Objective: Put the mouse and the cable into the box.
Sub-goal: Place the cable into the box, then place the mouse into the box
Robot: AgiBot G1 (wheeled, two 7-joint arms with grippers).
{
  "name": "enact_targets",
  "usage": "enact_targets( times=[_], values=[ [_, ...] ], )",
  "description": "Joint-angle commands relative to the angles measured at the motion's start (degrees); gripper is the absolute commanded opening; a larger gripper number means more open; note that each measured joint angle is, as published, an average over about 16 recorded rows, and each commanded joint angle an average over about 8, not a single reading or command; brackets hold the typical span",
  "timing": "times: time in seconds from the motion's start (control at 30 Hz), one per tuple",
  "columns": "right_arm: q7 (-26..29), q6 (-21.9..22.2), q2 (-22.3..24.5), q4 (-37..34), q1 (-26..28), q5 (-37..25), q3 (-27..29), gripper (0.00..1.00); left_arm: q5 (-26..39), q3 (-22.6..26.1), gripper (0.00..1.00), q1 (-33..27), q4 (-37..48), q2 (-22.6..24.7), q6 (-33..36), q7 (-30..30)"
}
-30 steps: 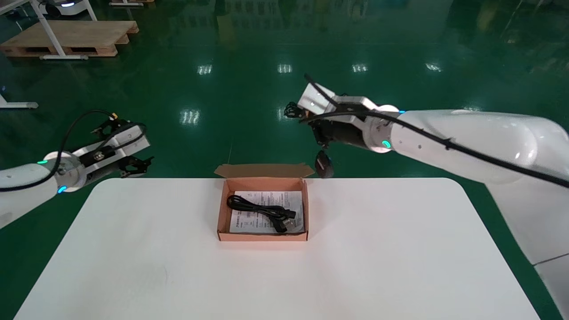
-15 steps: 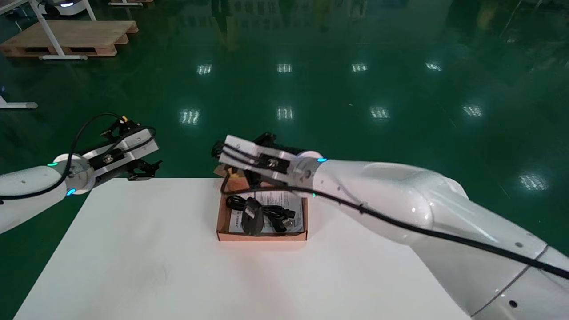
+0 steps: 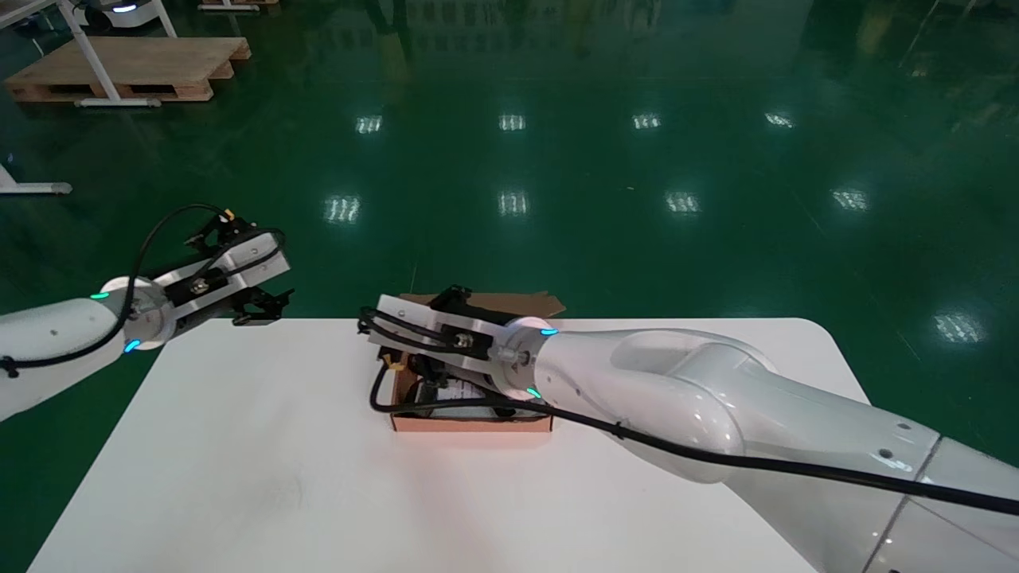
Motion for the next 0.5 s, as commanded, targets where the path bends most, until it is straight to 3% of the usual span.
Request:
enact_targets(
  times=[0.03,0.2,0.27,0.5],
  values=[
    [1.4,0.5,0.0,-1.5,0.2,-0.2,-1.8,0.17,0.9,0.2,1.00,0.1,-0.5,-0.1,0.1,-1.2],
    [4.5,2.8,-0.1,-3.9,-0.1,-1.8,-3.8,0.80,2.4,0.3,1.00,0.3,-1.4,-0.4,0.0,-3.0],
    [5.1,3.3,-0.2,-4.3,-0.1,-2.1,-4.3,1.00,2.7,0.3,1.00,0.3,-1.5,-0.5,0.0,-3.3],
    [5.0,3.6,-0.2,-4.4,-0.2,-2.3,-4.2,1.00,2.8,0.4,1.00,0.3,-1.6,-0.5,0.0,-3.2]
  ],
)
